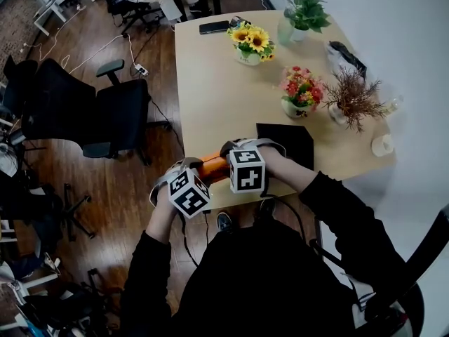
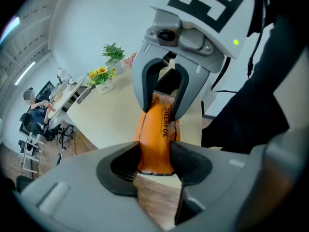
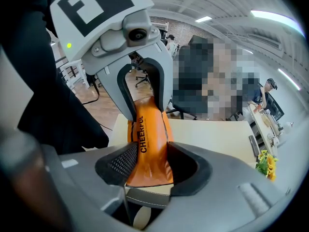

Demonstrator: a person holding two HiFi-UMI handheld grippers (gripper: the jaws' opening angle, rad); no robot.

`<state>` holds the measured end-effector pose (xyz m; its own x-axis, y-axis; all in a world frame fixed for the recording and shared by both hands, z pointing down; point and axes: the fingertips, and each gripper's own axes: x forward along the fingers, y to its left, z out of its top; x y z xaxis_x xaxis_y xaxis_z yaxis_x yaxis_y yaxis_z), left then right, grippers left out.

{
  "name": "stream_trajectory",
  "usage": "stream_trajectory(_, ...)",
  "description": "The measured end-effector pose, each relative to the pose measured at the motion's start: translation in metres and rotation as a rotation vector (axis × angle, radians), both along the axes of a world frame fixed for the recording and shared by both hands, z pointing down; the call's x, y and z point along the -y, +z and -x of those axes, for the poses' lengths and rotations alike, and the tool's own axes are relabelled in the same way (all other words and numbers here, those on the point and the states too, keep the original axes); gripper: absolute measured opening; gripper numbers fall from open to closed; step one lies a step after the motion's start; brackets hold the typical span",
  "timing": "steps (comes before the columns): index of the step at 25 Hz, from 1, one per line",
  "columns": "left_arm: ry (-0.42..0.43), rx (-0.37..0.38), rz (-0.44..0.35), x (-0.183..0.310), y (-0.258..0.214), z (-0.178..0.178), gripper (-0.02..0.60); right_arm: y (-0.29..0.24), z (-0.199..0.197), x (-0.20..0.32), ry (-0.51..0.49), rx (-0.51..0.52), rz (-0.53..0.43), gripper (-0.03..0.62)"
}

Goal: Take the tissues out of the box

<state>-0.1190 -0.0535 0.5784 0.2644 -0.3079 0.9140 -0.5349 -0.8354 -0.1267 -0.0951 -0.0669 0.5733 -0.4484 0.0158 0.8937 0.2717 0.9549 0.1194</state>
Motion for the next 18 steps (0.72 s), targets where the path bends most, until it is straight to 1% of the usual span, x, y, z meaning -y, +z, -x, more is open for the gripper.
stream_trajectory(6,-0.001,0.016,0.026,0.009,0.018,-0.006,0.175,0.02,-0.006,0.009,0.004,-0.016,0.028,0.201)
stream_trajectory(10,0.015,0.002,0.046,0.022,0.035,-0.017,0.176,0.039,-0.01,0.02,0.012,-0.041,0.036,0.201)
stream_trajectory(15,0.03,-0.002,0.098,0.023,0.063,-0.002,0.181,0.067,0.007,0.019,0.025,-0.104,0.038,0.204)
stream_trajectory(18,0.023,-0.005,0.131,0.024,0.073,0.004,0.181,0.073,0.014,0.02,0.021,-0.123,0.046,0.204)
